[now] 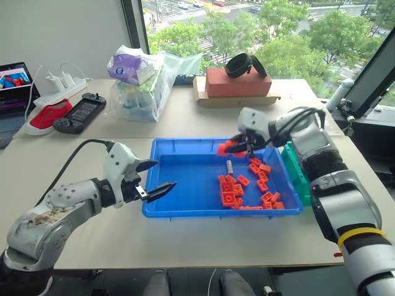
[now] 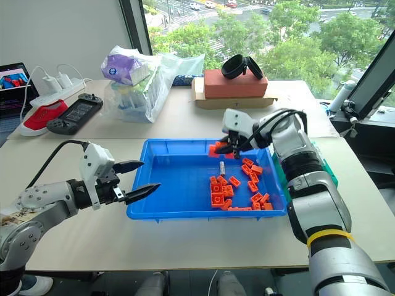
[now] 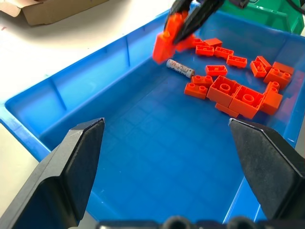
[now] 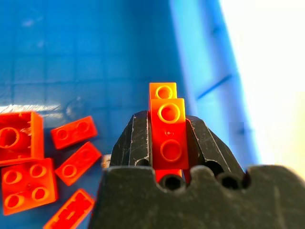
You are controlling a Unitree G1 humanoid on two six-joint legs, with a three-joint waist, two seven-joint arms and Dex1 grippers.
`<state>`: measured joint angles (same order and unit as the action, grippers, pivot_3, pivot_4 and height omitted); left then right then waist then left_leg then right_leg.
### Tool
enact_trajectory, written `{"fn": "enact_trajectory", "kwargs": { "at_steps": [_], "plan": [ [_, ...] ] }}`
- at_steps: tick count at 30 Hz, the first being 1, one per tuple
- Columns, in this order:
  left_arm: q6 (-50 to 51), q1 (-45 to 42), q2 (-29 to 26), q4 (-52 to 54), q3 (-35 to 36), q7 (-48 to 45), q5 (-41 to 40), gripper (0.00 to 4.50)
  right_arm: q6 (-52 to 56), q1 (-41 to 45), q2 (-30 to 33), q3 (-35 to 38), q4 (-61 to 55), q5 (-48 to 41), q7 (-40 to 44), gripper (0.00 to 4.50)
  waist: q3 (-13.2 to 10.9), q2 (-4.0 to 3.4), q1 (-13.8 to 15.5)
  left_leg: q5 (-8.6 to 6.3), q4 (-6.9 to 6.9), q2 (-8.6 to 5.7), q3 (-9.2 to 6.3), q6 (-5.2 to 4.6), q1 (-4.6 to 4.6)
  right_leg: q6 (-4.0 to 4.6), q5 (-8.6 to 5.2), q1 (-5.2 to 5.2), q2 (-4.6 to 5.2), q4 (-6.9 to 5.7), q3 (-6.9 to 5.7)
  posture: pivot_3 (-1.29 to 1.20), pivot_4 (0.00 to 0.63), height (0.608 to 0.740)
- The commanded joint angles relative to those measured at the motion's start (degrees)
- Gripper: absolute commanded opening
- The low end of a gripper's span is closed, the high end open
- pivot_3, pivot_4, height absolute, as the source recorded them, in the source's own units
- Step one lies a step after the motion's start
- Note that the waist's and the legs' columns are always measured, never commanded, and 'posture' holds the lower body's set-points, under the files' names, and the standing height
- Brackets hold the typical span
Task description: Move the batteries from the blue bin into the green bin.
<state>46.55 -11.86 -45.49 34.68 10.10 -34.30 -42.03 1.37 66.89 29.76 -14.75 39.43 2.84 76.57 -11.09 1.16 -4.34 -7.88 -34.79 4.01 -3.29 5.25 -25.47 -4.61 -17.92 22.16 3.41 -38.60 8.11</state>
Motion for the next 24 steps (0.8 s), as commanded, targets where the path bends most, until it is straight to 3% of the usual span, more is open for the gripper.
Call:
{"fn": "enact_trajectory", "kwargs": {
  "at_steps": [1,8,10,13,19,24],
  "plan": [
    [-0.7,-0.3,-0.2,1.5,1.1,-0.1,0.0,4.5,6.4,-3.6,-3.8,-0.1,-13.7,-4.9,1.1,0.5,0.0,0.0,-0.1,0.0,0.0,0.01,-0.01,0.0,0.02,0.0,0.0,0.0,-0.01,-0.04,0.0,0.0,0.15,0.74],
    [0.4,0.2,-0.7,2.1,2.7,0.3,-1.0,4.5,21.3,-13.3,-7.5,-4.2,-29.3,-6.2,-1.3,0.5,0.0,0.06,0.5,0.0,-0.05,0.0,-0.03,0.0,-0.05,0.0,0.0,0.03,0.01,-0.08,-0.05,0.0,0.15,0.74],
    [0.7,0.4,-0.9,2.2,3.0,0.2,-1.3,4.5,23.3,-13.7,-7.2,-4.1,-31.2,-6.6,-1.4,1.5,0.0,0.06,0.5,0.0,-0.07,0.0,-0.02,0.01,-0.06,0.0,0.0,0.04,0.01,-0.07,-0.05,0.0,0.15,0.74],
    [0.8,0.4,-1.1,2.2,3.1,0.1,-1.6,4.5,26.0,-13.9,-6.0,-3.8,-34.0,-8.3,-0.4,2.25,0.0,0.06,0.4,0.01,-0.06,0.01,-0.03,0.01,-0.03,0.0,0.0,0.04,0.0,-0.09,-0.05,0.0,0.15,0.74],
    [1.0,0.1,-1.1,1.9,2.8,-0.5,-1.4,4.5,27.2,-9.9,-0.6,0.3,-31.4,-9.5,-0.8,4.24,0.0,0.06,0.4,0.01,-0.06,0.01,-0.03,0.01,-0.03,0.0,-0.01,0.04,-0.01,-0.08,-0.05,0.0,0.15,0.74],
    [1.0,-0.6,-0.9,1.5,2.1,-0.6,-1.2,4.5,22.3,-6.1,5.6,0.1,-20.7,-4.1,-5.2,4.24,0.0,0.08,0.4,0.01,-0.05,0.0,-0.01,0.01,-0.03,0.01,-0.01,0.03,0.01,-0.01,-0.05,0.0,0.15,0.74]
  ]
}}
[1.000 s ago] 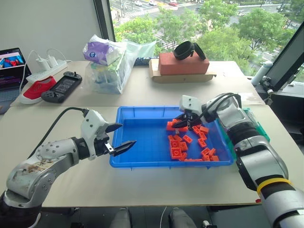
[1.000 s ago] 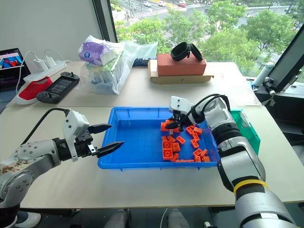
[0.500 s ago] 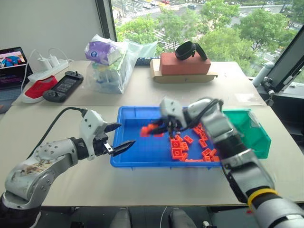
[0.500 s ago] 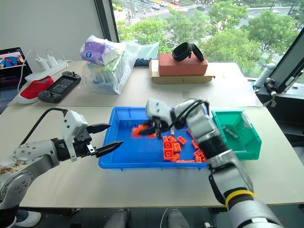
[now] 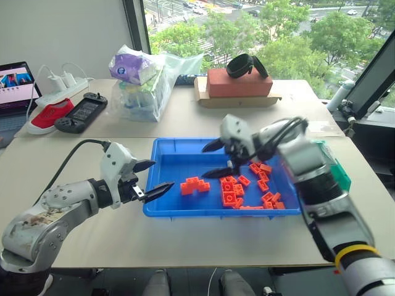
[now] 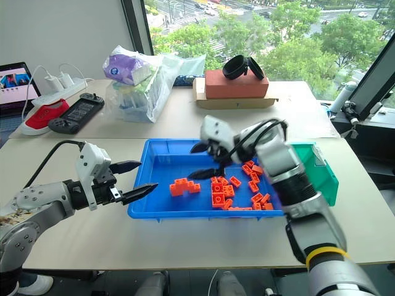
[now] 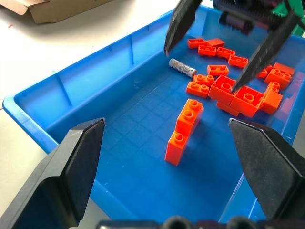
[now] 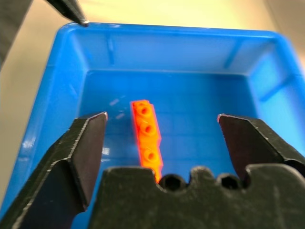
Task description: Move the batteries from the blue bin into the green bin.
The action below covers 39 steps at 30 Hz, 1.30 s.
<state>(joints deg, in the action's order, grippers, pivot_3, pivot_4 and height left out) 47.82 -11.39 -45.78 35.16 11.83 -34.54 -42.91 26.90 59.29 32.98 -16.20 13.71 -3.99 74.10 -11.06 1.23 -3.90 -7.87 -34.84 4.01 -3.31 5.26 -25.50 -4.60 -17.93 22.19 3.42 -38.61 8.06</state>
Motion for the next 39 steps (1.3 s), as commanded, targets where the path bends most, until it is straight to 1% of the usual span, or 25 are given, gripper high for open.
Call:
{"fn": "enact_trajectory", "kwargs": {
  "at_steps": [1,7,10,13,19,23,29,31,32,38,39],
  "plan": [
    [-0.3,-1.2,-0.5,1.0,0.2,-0.4,-0.3,4.5,-3.4,1.5,2.6,1.4,6.3,3.1,-3.4,4.24,0.0,0.02,0.0,0.0,0.02,0.0,0.0,0.0,0.0,0.0,0.0,-0.01,0.0,0.03,0.0,0.0,0.15,0.74],
    [-0.2,-2.0,-0.4,0.6,-0.4,-0.4,-0.2,4.5,-0.7,0.5,-0.9,1.1,9.8,3.4,-6.3,4.24,0.0,0.03,-0.9,0.0,0.1,0.01,0.01,-0.01,0.0,0.01,-0.01,0.04,-0.01,0.03,0.03,0.0,0.15,0.74],
    [-0.2,-2.1,-0.5,0.6,-0.4,-0.5,-0.2,4.5,0.4,0.2,-2.0,0.6,11.3,4.2,-7.6,4.24,0.0,0.03,-0.7,0.0,0.07,0.0,0.0,-0.01,-0.01,0.01,0.0,0.03,-0.01,0.02,0.03,0.0,0.15,0.74],
    [-0.1,-2.2,-0.6,0.6,-0.3,-0.6,-0.3,4.5,0.4,-0.4,-2.4,-0.9,12.5,5.3,-8.2,4.24,0.0,0.03,-0.3,0.0,0.05,0.0,0.01,-0.01,-0.02,0.01,-0.01,0.02,0.0,0.04,0.02,0.0,0.15,0.74],
    [0.1,-2.0,-0.5,0.9,-0.2,-0.5,-0.5,4.5,-0.8,-0.1,-2.6,-4.0,17.0,10.2,-12.1,4.24,0.0,0.03,-0.2,0.0,0.06,0.0,0.02,-0.01,-0.02,0.01,0.0,0.03,0.0,0.06,0.02,0.0,0.15,0.74],
    [0.1,-1.8,-0.5,1.1,-0.2,-0.3,-0.3,4.5,3.6,0.1,-3.9,-2.8,16.9,9.4,-12.9,4.24,0.0,0.03,-0.4,0.0,0.07,0.0,0.02,-0.01,-0.01,0.01,-0.01,0.03,0.0,0.06,0.02,0.0,0.15,0.74],
    [0.5,-2.1,-0.4,1.4,-0.7,0.0,-0.2,4.5,5.2,-1.5,-3.4,-3.7,15.7,10.3,-12.6,4.24,0.0,0.04,-0.1,0.0,0.06,0.0,0.01,-0.01,-0.02,0.01,0.0,0.02,0.0,0.06,0.02,0.0,0.15,0.74],
    [0.7,-2.2,-0.3,1.4,-0.6,0.0,-0.3,4.5,5.3,-2.0,-3.0,-4.2,15.4,10.9,-12.6,3.74,0.0,0.03,-0.1,-0.01,0.07,0.0,0.01,-0.01,-0.02,0.01,-0.01,0.02,0.0,0.06,0.02,0.0,0.15,0.74],
    [0.8,-2.2,-0.3,1.5,-0.6,0.1,-0.4,4.5,5.3,-2.2,-2.8,-4.3,15.3,11.2,-12.6,3.63,0.0,0.03,-0.1,0.0,0.07,0.0,0.01,-0.01,-0.02,0.01,-0.01,0.02,0.0,0.06,0.02,0.0,0.15,0.74],
    [1.8,-2.5,0.0,1.9,-0.4,-0.2,-2.1,4.5,3.0,-2.8,-0.7,-6.4,14.9,13.4,-11.6,1.49,0.0,0.04,-0.1,0.0,0.05,0.0,0.01,-0.01,-0.01,0.01,-0.01,0.01,0.0,0.06,0.02,0.0,0.15,0.74],
    [1.7,-2.6,0.0,1.7,-0.4,-0.2,-2.1,4.5,2.6,-2.6,-0.8,-6.3,14.9,13.4,-11.5,1.26,0.0,0.04,-0.2,0.0,0.05,0.0,0.01,-0.01,-0.01,0.01,-0.01,0.01,0.0,0.06,0.02,0.0,0.15,0.74]
  ]
}}
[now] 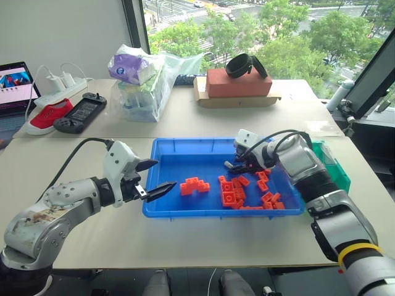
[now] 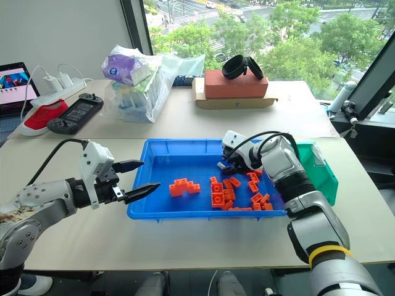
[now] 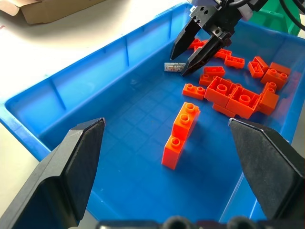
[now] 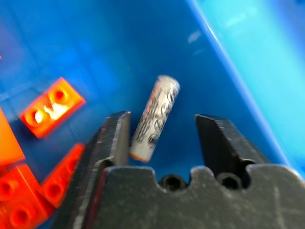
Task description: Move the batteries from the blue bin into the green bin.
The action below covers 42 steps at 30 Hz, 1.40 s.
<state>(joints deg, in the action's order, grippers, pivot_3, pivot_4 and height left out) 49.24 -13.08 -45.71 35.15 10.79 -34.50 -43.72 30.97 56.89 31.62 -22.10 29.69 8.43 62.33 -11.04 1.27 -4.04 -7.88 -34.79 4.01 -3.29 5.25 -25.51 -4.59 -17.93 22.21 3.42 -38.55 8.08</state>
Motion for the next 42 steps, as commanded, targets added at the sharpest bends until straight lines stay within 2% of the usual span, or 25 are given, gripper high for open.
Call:
{"fn": "enact_trajectory", "kwargs": {
  "at_steps": [1,3,4,9,12,17,23,27,37,39,41,42],
  "plan": [
    [0.2,-1.0,-0.2,1.5,0.5,-0.2,-1.3,4.5,-2.1,0.0,0.6,-0.3,-1.1,1.1,0.3,0.92,0.0,0.0,-0.1,0.0,0.0,0.0,0.0,0.0,0.0,0.0,0.0,0.0,0.0,0.0,0.0,0.0,0.15,0.74],
    [-0.2,-0.9,-0.2,1.0,0.5,-0.4,-1.1,4.5,-3.5,0.6,0.8,0.2,-1.4,1.1,0.3,0.3,0.0,0.0,-0.1,0.0,0.01,0.0,0.0,0.0,0.0,0.0,0.0,0.01,0.0,0.0,0.0,0.0,0.15,0.74],
    [-0.3,-0.9,-0.3,0.8,0.5,-0.5,-1.0,4.5,-3.9,0.9,0.8,0.6,-1.7,0.9,0.4,0.27,0.0,0.0,-0.1,0.0,0.01,0.0,0.0,0.0,0.0,0.0,0.0,0.0,0.0,0.0,0.0,0.0,0.15,0.74],
    [-0.8,-0.7,0.0,0.6,0.6,-1.1,-1.0,4.5,-0.9,2.5,2.0,4.7,-7.5,-4.1,5.2,0.27,0.0,0.0,-0.1,0.0,0.01,0.0,0.0,0.0,-0.01,0.0,0.0,0.01,0.0,0.0,0.0,0.0,0.15,0.74],
    [-0.9,-0.9,0.3,0.5,0.7,-1.3,-1.4,4.5,2.0,4.5,5.8,7.9,-8.7,-6.8,8.3,0.27,0.0,0.0,0.1,0.0,0.02,0.0,-0.01,0.0,-0.02,0.0,0.0,0.01,0.0,0.0,0.0,0.0,0.15,0.74],
    [-0.6,-1.6,1.2,0.1,1.1,-0.7,-2.5,4.5,1.2,8.1,14.6,12.6,-3.8,-7.7,8.4,0.27,0.0,0.01,0.7,-0.01,0.02,-0.01,0.01,-0.01,-0.04,0.0,0.0,-0.01,0.03,0.12,-0.01,0.0,0.15,0.74],
    [-1.2,-3.8,1.9,-1.6,0.0,-1.6,-2.4,4.5,-5.9,9.4,23.4,11.9,7.1,-3.3,7.9,0.27,0.0,0.01,0.6,-0.03,0.06,0.0,0.05,-0.04,-0.04,0.0,0.0,-0.03,0.03,0.29,-0.01,0.0,0.15,0.74],
    [-3.3,-6.0,3.5,-2.6,-0.4,-1.9,-1.5,4.5,-9.4,4.8,27.1,10.4,7.9,-1.7,12.1,0.27,0.0,0.0,0.1,-0.03,0.09,0.0,0.07,-0.04,-0.04,0.0,0.0,-0.02,0.04,0.31,0.01,0.0,0.15,0.74],
    [-3.1,-7.7,3.6,-3.5,-2.1,-0.8,0.9,4.5,-7.1,-4.3,28.9,10.2,5.1,0.2,11.3,0.27,-0.1,-0.05,0.0,-0.03,0.04,-0.01,0.09,-0.05,-0.02,0.0,0.0,-0.07,0.04,0.3,0.07,0.0,0.15,0.74],
    [-3.0,-8.0,3.4,-3.6,-2.9,-0.1,2.3,4.5,-6.8,-5.5,28.8,10.8,4.1,0.0,10.9,1.3,-0.1,-0.05,0.1,-0.03,0.03,-0.01,0.09,-0.05,-0.03,0.0,0.01,-0.07,0.04,0.31,0.06,0.0,0.15,0.74],
    [-3.2,-8.0,2.8,-3.8,-4.0,0.6,4.6,4.5,-6.5,-5.4,28.4,11.6,4.0,-0.4,10.2,1.79,-0.1,-0.06,0.1,-0.03,0.03,-0.02,0.09,-0.06,-0.03,0.0,0.01,-0.07,0.04,0.32,0.06,0.0,0.15,0.74],
    [-3.4,-8.0,2.1,-4.2,-5.0,1.0,6.4,4.5,-7.1,-4.7,28.5,11.7,4.4,-0.3,10.2,2.17,-0.1,-0.06,0.1,-0.03,0.03,-0.02,0.1,-0.05,-0.03,-0.01,0.01,-0.07,0.05,0.32,0.07,0.0,0.15,0.74]
  ]
}}
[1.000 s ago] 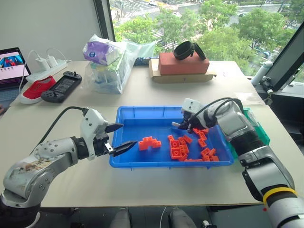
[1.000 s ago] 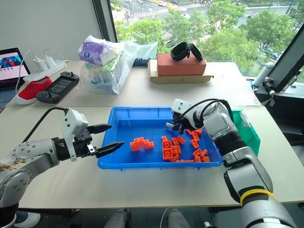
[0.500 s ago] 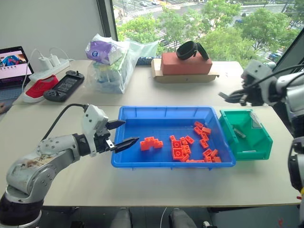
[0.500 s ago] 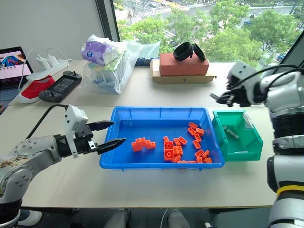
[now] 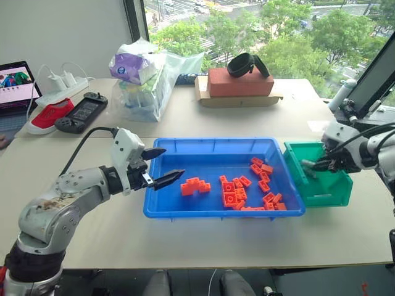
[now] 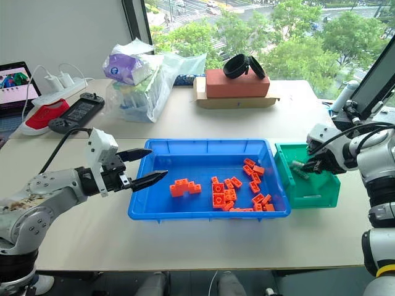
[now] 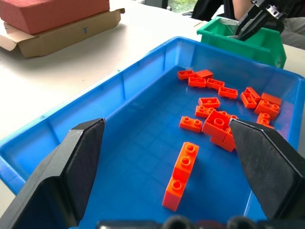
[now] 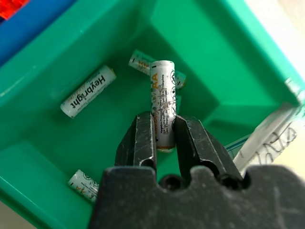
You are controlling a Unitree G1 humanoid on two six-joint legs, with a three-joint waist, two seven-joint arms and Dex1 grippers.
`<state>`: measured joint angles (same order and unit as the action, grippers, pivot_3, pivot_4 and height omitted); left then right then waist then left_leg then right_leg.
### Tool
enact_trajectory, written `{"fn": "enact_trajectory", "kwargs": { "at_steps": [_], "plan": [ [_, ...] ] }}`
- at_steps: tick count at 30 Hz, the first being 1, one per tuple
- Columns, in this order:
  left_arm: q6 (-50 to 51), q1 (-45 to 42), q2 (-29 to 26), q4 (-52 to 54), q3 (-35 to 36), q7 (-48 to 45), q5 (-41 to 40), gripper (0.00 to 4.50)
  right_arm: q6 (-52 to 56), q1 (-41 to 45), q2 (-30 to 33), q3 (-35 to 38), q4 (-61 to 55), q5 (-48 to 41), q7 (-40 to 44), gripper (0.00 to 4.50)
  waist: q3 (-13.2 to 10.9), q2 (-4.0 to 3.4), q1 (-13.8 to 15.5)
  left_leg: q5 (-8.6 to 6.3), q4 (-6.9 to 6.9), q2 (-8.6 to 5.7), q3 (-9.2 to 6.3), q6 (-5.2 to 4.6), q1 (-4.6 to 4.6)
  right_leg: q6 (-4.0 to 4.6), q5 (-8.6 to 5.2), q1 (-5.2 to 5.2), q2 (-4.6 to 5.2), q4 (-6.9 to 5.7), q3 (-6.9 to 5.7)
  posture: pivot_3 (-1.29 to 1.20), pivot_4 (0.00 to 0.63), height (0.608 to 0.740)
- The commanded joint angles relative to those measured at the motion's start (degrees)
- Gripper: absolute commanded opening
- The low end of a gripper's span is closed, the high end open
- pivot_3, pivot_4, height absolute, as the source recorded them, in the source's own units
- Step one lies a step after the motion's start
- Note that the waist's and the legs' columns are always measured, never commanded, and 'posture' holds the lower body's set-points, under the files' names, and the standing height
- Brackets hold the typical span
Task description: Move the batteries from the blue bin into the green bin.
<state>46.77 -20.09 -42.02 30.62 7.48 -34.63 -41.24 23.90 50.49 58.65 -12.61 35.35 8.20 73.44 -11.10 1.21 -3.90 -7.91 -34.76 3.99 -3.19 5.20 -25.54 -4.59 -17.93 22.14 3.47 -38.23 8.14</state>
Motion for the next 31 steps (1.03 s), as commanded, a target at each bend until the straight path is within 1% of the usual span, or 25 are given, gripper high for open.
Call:
{"fn": "enact_trajectory", "kwargs": {
  "at_steps": [1,2,4,6,9,11,13,16,19,25,31],
  "plan": [
    [-1.1,-1.0,-2.0,0.0,-2.0,1.3,5.0,4.5,-1.1,2.7,2.0,2.3,-0.6,0.0,-0.6,2.54,0.0,0.0,-0.2,0.0,0.0,0.0,-0.01,0.0,0.01,0.0,0.0,0.0,0.0,0.0,0.0,0.0,0.15,0.74],
    [-1.2,-1.0,-2.1,-0.2,-2.1,1.3,5.6,4.5,-1.9,3.8,2.5,2.5,0.3,-0.1,-0.2,2.99,0.0,-0.01,-0.2,0.0,0.0,0.0,-0.01,0.0,0.02,0.0,0.0,0.0,-0.01,-0.01,0.0,0.0,0.15,0.74],
    [-1.6,-0.9,-2.0,-0.3,-1.8,1.2,6.1,4.5,-3.6,5.5,3.4,2.9,2.1,-0.1,0.2,3.59,0.0,-0.01,-0.2,0.0,0.0,0.0,-0.01,0.0,0.02,0.0,0.0,0.0,-0.01,-0.01,0.0,0.0,0.15,0.74],
    [-1.2,-0.8,-1.6,0.2,-0.9,1.5,5.8,4.5,-5.9,7.1,4.0,4.0,4.1,-0.9,0.1,3.59,0.0,-0.02,-0.1,0.0,0.0,0.0,0.0,0.0,0.01,0.0,0.0,0.0,0.0,-0.01,0.0,0.0,0.15,0.74],
    [-0.8,-0.1,-1.0,0.7,1.0,1.7,4.4,4.5,-8.1,8.2,3.1,6.7,5.5,-4.0,0.6,3.59,0.0,-0.02,0.0,0.0,0.03,0.0,-0.01,0.0,0.0,0.0,0.0,-0.01,0.0,0.05,-0.02,0.0,0.15,0.74],
    [-0.9,0.6,-1.6,0.5,2.3,1.1,4.3,4.5,-11.9,5.8,1.1,11.6,3.4,-10.2,3.3,3.59,0.0,-0.01,0.0,0.0,0.04,0.01,-0.02,0.0,0.01,0.0,0.0,-0.03,0.0,0.06,-0.02,0.0,0.15,0.74],
    [-1.3,1.0,-2.3,0.1,4.1,0.7,4.5,4.5,-11.9,3.2,-1.2,17.8,2.1,-17.1,4.3,3.59,0.0,-0.01,-0.2,0.0,0.02,0.01,-0.03,-0.01,0.03,0.0,0.0,-0.07,-0.01,0.04,-0.03,0.0,0.15,0.74],
    [-1.0,1.6,-2.2,-0.5,7.8,0.8,3.4,4.5,-12.3,0.3,-1.6,22.2,4.2,-20.2,3.4,3.59,0.0,-0.01,-0.1,0.0,-0.02,0.0,-0.04,0.0,0.03,0.0,0.0,-0.1,0.0,-0.02,-0.03,0.0,0.15,0.74],
    [-2.1,3.2,-1.6,-0.7,10.9,1.4,3.6,4.5,-14.9,-1.9,-2.4,25.9,7.6,-21.8,-1.0,3.59,0.0,-0.01,0.1,0.0,-0.03,-0.01,-0.03,0.0,0.03,0.0,0.0,-0.1,0.02,-0.01,-0.03,0.0,0.15,0.74],
    [-4.2,7.0,0.6,-0.6,12.7,2.9,4.5,4.5,-18.0,-4.3,-2.4,27.7,14.3,-21.5,-5.4,3.59,0.0,-0.02,0.0,0.0,-0.04,0.0,-0.02,0.0,0.04,0.0,0.0,-0.12,0.02,0.01,-0.03,0.0,0.15,0.74],
    [-2.7,7.1,0.6,-1.9,12.3,3.1,3.4,4.5,-20.9,-3.4,-2.3,25.9,18.6,-19.6,-8.2,3.59,0.0,-0.02,-0.3,0.0,-0.04,0.0,-0.01,0.0,0.09,0.0,0.01,-0.12,0.0,-0.06,0.0,0.0,0.15,0.74]
  ]
}}
